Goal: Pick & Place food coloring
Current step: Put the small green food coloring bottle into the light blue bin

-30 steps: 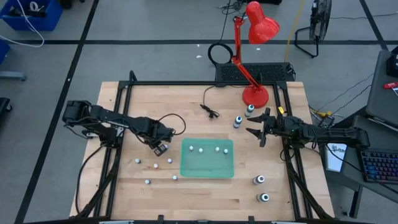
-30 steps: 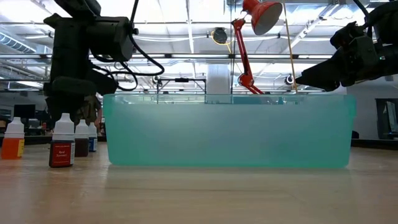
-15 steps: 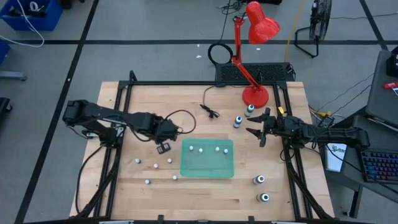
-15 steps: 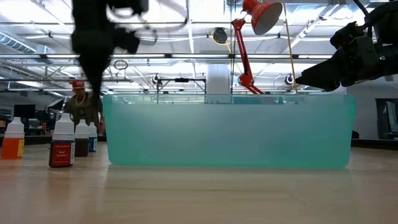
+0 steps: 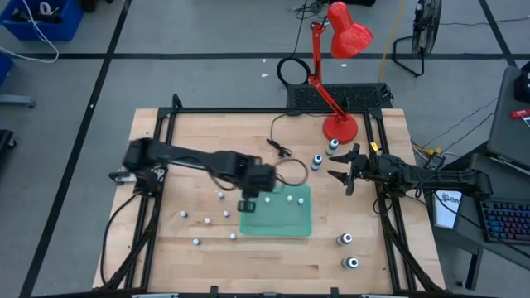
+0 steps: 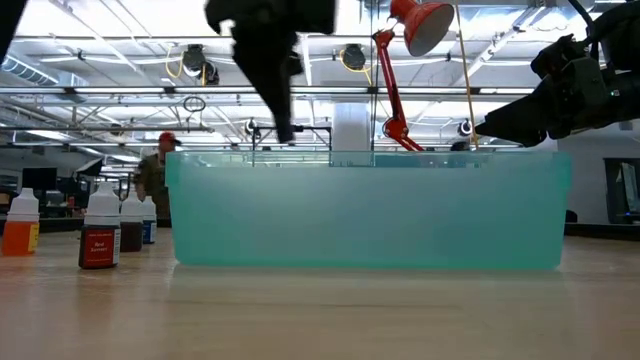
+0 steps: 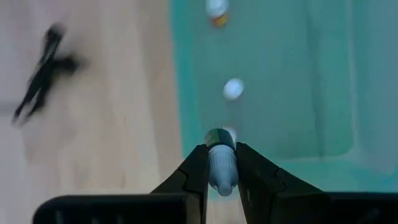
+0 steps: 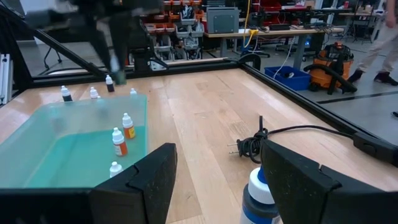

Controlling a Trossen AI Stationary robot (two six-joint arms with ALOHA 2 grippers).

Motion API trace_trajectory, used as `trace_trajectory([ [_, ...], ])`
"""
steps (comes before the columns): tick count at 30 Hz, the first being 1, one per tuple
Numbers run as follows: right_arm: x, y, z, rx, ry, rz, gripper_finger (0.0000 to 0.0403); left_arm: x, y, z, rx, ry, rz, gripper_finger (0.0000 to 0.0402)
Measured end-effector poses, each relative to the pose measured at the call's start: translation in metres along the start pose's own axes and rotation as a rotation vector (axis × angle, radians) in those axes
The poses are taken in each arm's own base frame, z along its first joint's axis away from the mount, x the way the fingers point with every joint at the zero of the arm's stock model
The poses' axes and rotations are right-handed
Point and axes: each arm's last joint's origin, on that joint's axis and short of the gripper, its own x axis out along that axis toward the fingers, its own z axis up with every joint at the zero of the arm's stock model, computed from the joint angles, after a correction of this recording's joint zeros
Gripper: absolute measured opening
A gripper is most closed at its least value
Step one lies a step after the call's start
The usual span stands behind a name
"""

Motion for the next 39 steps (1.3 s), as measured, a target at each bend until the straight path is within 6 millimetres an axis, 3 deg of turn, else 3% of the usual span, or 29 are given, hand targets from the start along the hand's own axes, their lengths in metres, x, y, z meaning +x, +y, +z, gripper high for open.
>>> trace_trajectory([
  [6, 0.000, 0.000, 0.000, 0.000, 0.000, 0.000, 0.0222, 0.030, -0.001, 0.037, 0.169, -0.018, -0.027, 0.0061],
  [11, 0.000, 0.000, 0.000, 0.000, 0.000, 0.000, 0.0222, 0.053, 0.003, 0.051, 0.216, -0.015, -0.033, 0.0061],
  [23, 0.000, 0.000, 0.000, 0.000, 0.000, 0.000, 0.0222, 0.105, 0.016, 0.049, 0.126, 0.092, -0.034, 0.0061],
  [34, 0.000, 0.000, 0.000, 0.000, 0.000, 0.000, 0.0222, 0.109, 0.014, 0.052, 0.115, 0.053, -0.061, 0.0061],
  [39, 0.000, 0.000, 0.000, 0.000, 0.000, 0.000, 0.0222, 0.120, 0.012, 0.050, 0.098, 0.071, -0.110, 0.0060],
])
